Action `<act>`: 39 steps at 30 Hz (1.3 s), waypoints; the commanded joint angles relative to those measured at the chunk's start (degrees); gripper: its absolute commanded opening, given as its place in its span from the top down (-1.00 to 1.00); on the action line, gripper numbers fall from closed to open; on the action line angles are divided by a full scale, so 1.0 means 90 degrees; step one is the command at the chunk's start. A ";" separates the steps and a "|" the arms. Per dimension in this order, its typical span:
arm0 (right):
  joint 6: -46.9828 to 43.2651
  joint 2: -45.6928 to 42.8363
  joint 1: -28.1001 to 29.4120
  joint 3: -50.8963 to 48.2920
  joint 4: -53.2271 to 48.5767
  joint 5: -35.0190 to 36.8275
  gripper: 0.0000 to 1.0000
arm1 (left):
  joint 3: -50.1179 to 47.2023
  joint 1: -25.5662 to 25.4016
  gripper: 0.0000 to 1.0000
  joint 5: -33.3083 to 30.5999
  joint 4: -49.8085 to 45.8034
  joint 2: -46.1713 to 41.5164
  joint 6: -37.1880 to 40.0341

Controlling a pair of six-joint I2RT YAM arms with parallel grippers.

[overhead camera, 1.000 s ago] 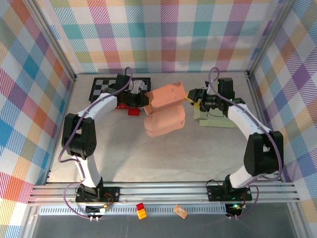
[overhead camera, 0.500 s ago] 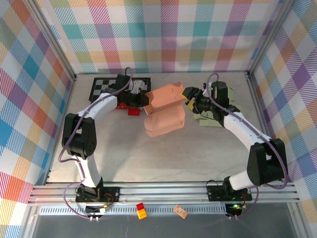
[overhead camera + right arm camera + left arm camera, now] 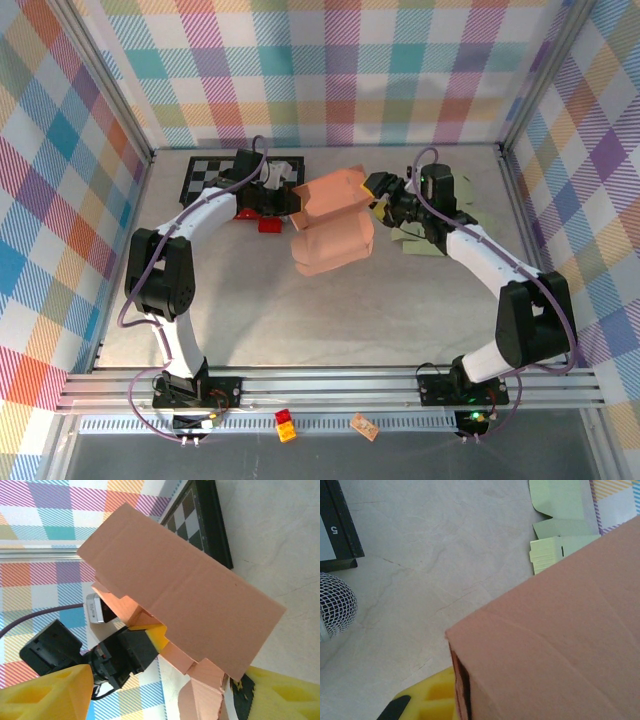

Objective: Fold the paper box

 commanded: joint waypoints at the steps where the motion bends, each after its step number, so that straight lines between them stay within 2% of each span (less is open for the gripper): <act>1: 0.0393 0.0061 0.0059 0.0033 0.0677 0.0058 -0.46 | -0.0048 0.0012 1.00 0.0063 0.0125 -0.0206 -0.0005; 13: 0.0659 -0.0023 0.0212 0.0035 0.0893 0.0078 -0.46 | -0.0213 -0.0047 1.00 -0.0025 0.0272 -0.0322 -0.0151; 18: 0.0136 -0.0225 0.0192 0.0244 0.0012 -0.0040 -0.47 | -0.0230 -0.0047 1.00 -0.0105 0.0360 -0.0369 -0.0249; 22: -0.0928 -0.0444 0.0075 0.0780 -0.1372 -0.0221 -0.48 | -0.0109 -0.0014 1.00 -0.0128 0.0325 -0.0315 -0.0335; 25: -0.1565 -0.0686 -0.0105 0.1142 -0.1966 -0.0471 -0.48 | 0.0010 0.0054 1.00 -0.0039 0.0341 -0.0246 -0.0407; 30: -0.1977 -0.0886 -0.0555 0.1637 -0.2283 -0.0868 -0.46 | 0.0238 0.0127 1.00 0.0215 0.0332 -0.0084 -0.0483; 33: -0.2256 -0.0619 -0.0865 0.1965 -0.2491 -0.1085 -0.40 | 0.0364 0.0128 1.00 0.0446 0.0302 0.0016 -0.0473; 39: -0.3282 0.0715 -0.1151 0.2795 -0.2837 -0.2195 -0.30 | 0.0504 0.0148 1.00 0.0961 0.0276 0.0212 -0.0474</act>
